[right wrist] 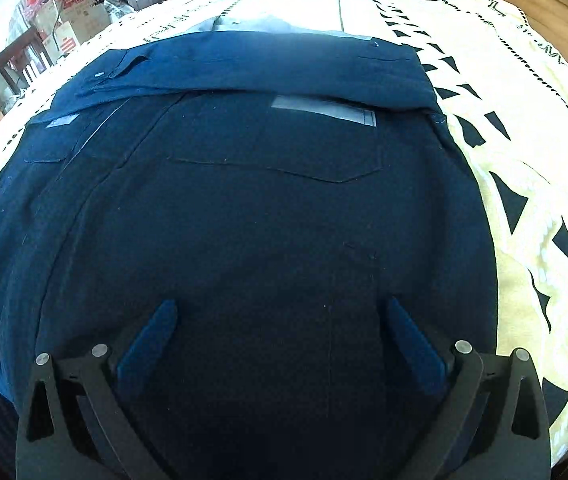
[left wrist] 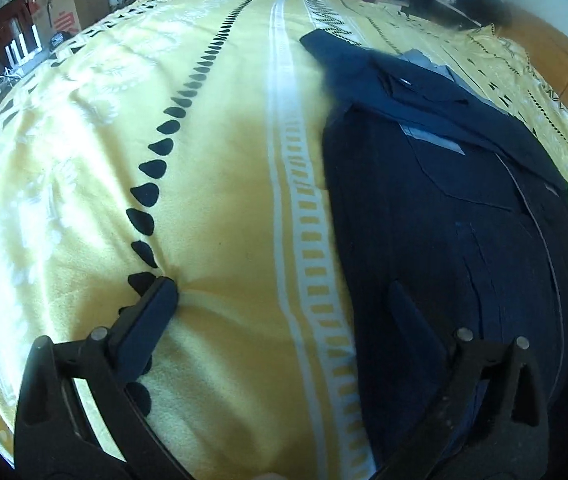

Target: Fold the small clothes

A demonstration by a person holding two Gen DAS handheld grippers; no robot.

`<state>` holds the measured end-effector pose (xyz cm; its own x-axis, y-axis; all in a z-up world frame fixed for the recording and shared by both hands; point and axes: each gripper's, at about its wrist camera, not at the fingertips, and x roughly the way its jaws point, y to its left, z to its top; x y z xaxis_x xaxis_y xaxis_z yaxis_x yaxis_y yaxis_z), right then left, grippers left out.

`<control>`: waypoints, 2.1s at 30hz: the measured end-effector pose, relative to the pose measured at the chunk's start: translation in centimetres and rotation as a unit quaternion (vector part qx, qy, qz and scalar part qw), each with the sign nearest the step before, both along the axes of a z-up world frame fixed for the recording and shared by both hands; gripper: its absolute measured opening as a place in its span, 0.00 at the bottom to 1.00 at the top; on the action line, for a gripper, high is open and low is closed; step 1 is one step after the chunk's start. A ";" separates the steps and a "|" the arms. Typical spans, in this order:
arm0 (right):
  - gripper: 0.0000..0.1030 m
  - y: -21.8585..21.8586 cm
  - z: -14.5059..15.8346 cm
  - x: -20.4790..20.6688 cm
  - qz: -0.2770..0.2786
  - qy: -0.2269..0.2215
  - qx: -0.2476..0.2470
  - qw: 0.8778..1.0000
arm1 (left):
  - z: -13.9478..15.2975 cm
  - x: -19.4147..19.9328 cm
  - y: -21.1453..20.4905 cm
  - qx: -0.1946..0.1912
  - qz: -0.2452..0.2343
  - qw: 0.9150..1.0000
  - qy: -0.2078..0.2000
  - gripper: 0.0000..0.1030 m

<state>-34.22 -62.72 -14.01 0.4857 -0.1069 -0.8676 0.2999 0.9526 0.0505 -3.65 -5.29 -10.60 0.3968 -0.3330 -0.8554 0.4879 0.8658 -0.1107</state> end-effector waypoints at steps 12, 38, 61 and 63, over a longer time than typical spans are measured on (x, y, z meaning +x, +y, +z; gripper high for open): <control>0.95 -0.2 4.7 -5.9 -0.036 -0.057 0.002 0.998 | 5.3 -8.5 0.3 0.049 -0.048 0.995 -0.067 0.84; 0.95 3.4 6.8 -11.0 0.002 -0.062 0.007 0.998 | 4.6 -10.7 0.5 0.062 -0.029 0.994 -0.085 0.85; 0.78 -1.0 -1.1 -15.1 0.005 0.078 0.186 0.979 | 1.3 -15.6 3.0 -0.071 -0.158 0.981 0.088 0.83; 0.71 -0.8 -1.5 -14.8 0.006 0.079 0.197 0.977 | 1.2 -15.3 2.9 -0.079 -0.162 0.978 0.101 0.71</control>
